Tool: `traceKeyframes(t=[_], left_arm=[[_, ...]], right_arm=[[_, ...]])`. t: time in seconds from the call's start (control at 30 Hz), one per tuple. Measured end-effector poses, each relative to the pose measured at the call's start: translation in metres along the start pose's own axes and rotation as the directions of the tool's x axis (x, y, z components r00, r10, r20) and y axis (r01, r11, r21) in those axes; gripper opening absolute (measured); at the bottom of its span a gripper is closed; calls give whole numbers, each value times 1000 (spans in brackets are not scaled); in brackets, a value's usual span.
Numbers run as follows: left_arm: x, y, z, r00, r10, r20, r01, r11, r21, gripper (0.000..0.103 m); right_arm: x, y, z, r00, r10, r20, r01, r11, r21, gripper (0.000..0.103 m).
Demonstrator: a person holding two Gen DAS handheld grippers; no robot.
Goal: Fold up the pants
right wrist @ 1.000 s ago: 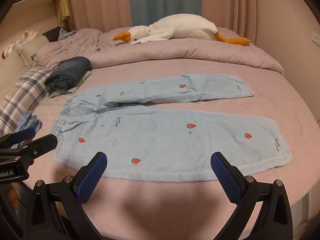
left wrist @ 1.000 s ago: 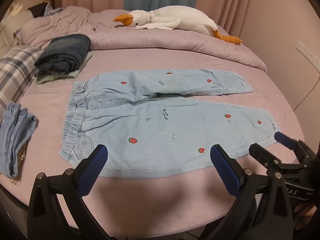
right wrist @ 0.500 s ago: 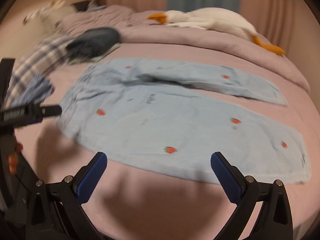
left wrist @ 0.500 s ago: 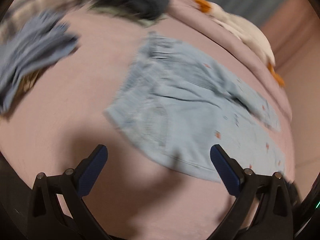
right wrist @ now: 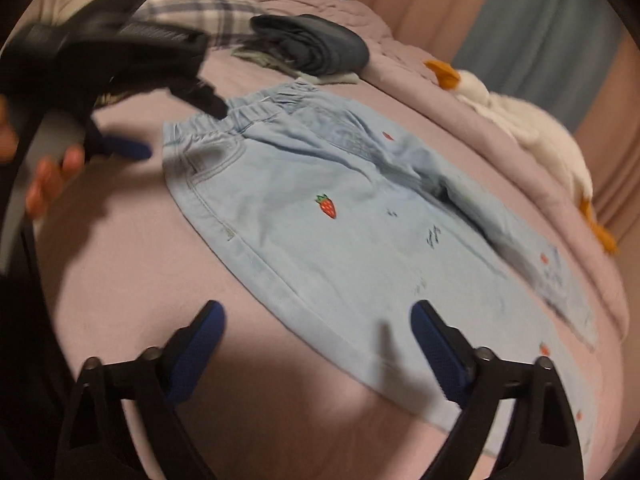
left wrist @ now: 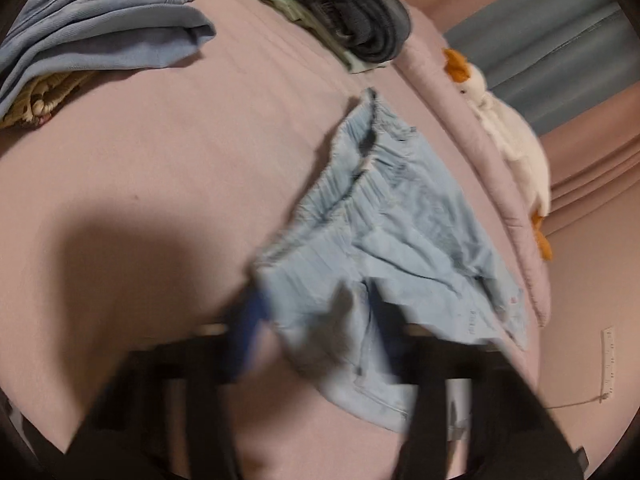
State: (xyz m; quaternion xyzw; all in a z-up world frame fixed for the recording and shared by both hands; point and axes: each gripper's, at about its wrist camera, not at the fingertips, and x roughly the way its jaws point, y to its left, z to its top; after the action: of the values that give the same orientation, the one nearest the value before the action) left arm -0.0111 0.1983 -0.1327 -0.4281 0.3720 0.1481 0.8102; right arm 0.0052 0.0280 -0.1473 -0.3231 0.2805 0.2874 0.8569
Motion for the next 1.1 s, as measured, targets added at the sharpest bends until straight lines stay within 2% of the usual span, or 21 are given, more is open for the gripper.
traceKeyframes(t=[0.03,0.1,0.13,0.2,0.3,0.37,0.47,0.53,0.57,0.63,0.7,0.77,0.83,0.9,0.97,1.07,1.1], left_arm=[[1,4,2,1000,-10,-6,10,1000,-9,32],[-2,12,4,1000,-29,-1,29,1000,-2,28],[-4,10,5,1000,-25,1,25,999,21,28],[-8,6,6,1000,-15,17,14,998,56,26],[-27,2,11,996,-28,79,20,995,94,25],[-39,-2,15,992,-25,127,9,991,131,25],[-37,-1,13,991,27,132,-50,984,172,26],[-23,6,6,988,114,102,-132,972,193,32],[-20,11,4,987,132,92,-147,970,191,40],[-22,17,3,988,134,76,-146,971,189,43],[-33,12,5,980,172,103,-191,955,227,58],[-45,3,4,972,176,152,-212,940,267,59],[-53,-12,0,966,166,197,-224,918,328,64],[-51,-29,-8,969,137,205,-210,895,394,68],[-38,-49,-18,978,104,181,-179,865,468,69],[-13,-63,-30,984,113,138,-170,828,534,69],[-1,-63,-34,981,152,117,-191,811,552,69]], right_arm=[[1,4,1,1000,-20,11,20,1000,-19,78],[1,7,1,999,-42,27,43,998,-43,56],[2,8,1,999,-37,28,38,998,-49,51],[4,11,3,1000,-4,26,6,998,-56,24],[5,22,10,1000,-14,13,16,994,-109,18],[-6,24,18,1000,-8,24,11,994,-107,17],[-18,22,25,998,38,47,-34,996,-77,16],[-14,29,25,998,63,21,-61,994,-89,16],[-8,34,23,998,61,5,-61,994,-94,16],[4,35,14,993,105,-55,-108,993,-47,19],[1,30,10,989,139,-50,-139,990,0,22],[-12,16,9,976,218,-29,-216,975,51,26],[-25,-10,7,970,241,15,-241,962,127,32],[-30,-38,1,979,199,33,-201,956,214,41],[-28,-62,-8,990,140,22,-140,942,306,46],[-8,-116,-41,996,61,-70,-18,865,502,46],[0,-128,-53,991,32,-128,41,848,528,46]])
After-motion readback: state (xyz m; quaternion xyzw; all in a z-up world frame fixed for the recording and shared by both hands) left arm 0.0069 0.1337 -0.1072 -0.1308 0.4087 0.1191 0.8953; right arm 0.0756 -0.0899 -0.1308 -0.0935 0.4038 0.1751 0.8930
